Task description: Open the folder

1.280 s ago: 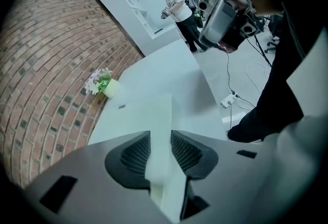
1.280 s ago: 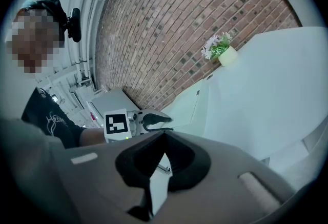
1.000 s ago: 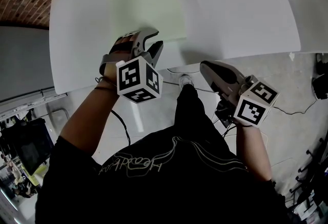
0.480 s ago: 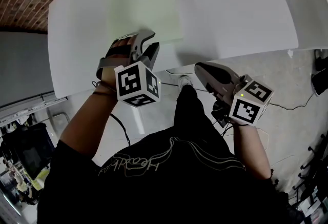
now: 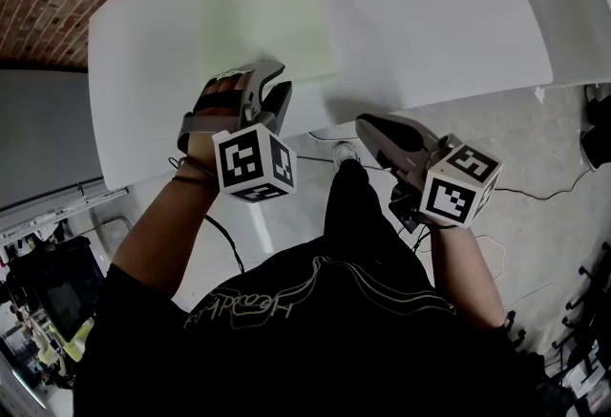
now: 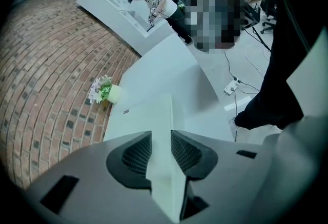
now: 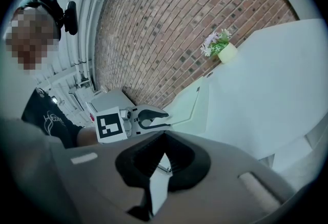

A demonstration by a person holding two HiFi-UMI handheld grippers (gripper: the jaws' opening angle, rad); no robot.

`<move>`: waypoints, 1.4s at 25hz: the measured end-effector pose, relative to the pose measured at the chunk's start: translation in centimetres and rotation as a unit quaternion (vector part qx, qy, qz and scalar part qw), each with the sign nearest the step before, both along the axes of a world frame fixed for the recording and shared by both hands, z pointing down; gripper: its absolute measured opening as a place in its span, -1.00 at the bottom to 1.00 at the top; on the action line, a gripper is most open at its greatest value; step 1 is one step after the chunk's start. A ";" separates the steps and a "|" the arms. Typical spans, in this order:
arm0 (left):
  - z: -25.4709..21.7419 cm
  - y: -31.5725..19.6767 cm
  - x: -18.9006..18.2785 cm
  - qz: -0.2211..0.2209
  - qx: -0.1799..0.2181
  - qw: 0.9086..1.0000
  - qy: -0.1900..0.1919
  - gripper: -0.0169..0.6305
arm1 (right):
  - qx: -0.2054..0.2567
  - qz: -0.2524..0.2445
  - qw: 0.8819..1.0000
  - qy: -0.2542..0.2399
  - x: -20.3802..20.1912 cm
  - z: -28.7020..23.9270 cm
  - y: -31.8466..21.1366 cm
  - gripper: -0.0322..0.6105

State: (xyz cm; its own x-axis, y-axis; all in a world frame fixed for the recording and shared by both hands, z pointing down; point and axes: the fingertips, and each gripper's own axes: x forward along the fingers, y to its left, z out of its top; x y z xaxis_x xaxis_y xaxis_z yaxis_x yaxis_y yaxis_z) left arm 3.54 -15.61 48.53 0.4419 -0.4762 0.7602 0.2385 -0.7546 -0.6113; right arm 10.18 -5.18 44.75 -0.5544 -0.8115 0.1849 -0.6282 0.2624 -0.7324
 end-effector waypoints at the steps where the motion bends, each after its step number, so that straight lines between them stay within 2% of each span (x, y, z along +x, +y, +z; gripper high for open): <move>1: 0.1 0.0 0.0 0.002 0.002 1.000 -0.001 -0.58 | 0.000 0.001 1.000 0.000 0.0 0.1 -0.2 -0.90; 9: 0.3 0.3 0.3 0.016 0.017 1.000 -0.013 -0.86 | 0.002 -0.003 1.000 -0.002 -0.2 0.8 -1.5 -0.90; 16: 0.1 0.2 0.3 0.005 0.004 1.000 -0.010 -0.88 | 0.003 -0.005 1.000 0.009 -0.1 1.2 -2.8 -0.90; 27: -0.9 0.1 0.4 -0.030 -0.043 0.998 0.020 -0.90 | 0.034 -0.026 0.996 0.084 -0.4 1.7 -6.7 -0.90; 35: -1.1 0.4 0.5 -0.030 -0.056 0.998 0.028 -0.90 | 0.040 -0.027 0.984 0.172 0.5 2.8 -7.7 -0.90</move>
State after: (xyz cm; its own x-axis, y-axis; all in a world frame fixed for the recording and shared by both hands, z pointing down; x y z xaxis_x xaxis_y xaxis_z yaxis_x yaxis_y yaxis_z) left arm 4.08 -15.18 47.46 0.4592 -0.4159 0.7850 0.1585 -0.8311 -0.5330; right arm 10.67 -12.89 47.57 -0.5130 -0.8019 0.3062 -0.8186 0.3498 -0.4556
